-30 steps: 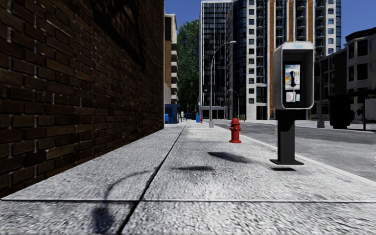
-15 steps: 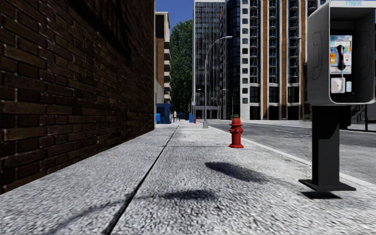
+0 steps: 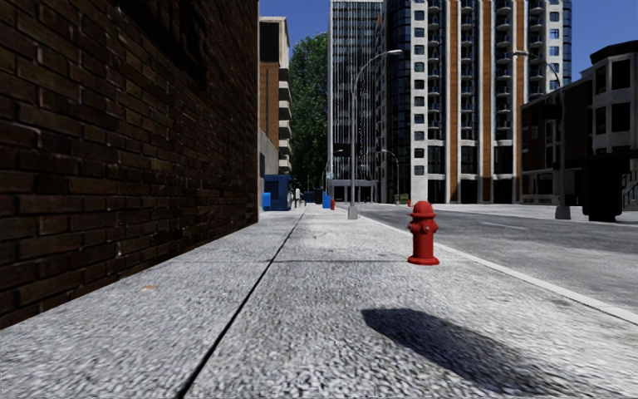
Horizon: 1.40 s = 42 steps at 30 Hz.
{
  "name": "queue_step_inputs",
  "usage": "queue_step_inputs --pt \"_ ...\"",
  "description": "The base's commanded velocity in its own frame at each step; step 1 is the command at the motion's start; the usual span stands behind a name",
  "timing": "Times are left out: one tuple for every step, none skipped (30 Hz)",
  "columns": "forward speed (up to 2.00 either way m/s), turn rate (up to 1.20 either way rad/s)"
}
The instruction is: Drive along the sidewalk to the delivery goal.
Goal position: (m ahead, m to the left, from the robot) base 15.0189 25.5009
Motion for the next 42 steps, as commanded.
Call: queue_step_inputs --pt "2.00 0.00" --pt "2.00 0.00" --pt "2.00 0.00" --pt "2.00 0.00" --pt "2.00 0.21" --pt "2.00 0.21" --pt "2.00 0.30" --pt "2.00 0.25" --pt "2.00 0.05" --pt "2.00 0.05" --pt "2.00 0.00" --pt "2.00 0.00" --pt "2.00 0.00" --pt "2.00 0.00" --pt "2.00 0.00" --pt "2.00 0.00" --pt "2.00 0.00" --pt "2.00 0.00" --pt "2.00 0.00" --pt "2.00 0.00" --pt "2.00 0.00" --pt "2.00 0.00" --pt "2.00 0.00" --pt "2.00 0.00" --pt "2.00 0.00" --pt "2.00 0.00" --pt "2.00 0.00" --pt "2.00 0.00" --pt "2.00 0.00" --pt "2.00 0.00" --pt "2.00 0.00" --pt "2.00 0.00" --pt "2.00 0.00" --pt "2.00 0.00" --pt "2.00 0.00" --pt "2.00 0.00" --pt "2.00 0.00" --pt "2.00 0.00" --pt "2.00 0.00" --pt "2.00 0.00" --pt "2.00 0.00" --pt "2.00 0.00"
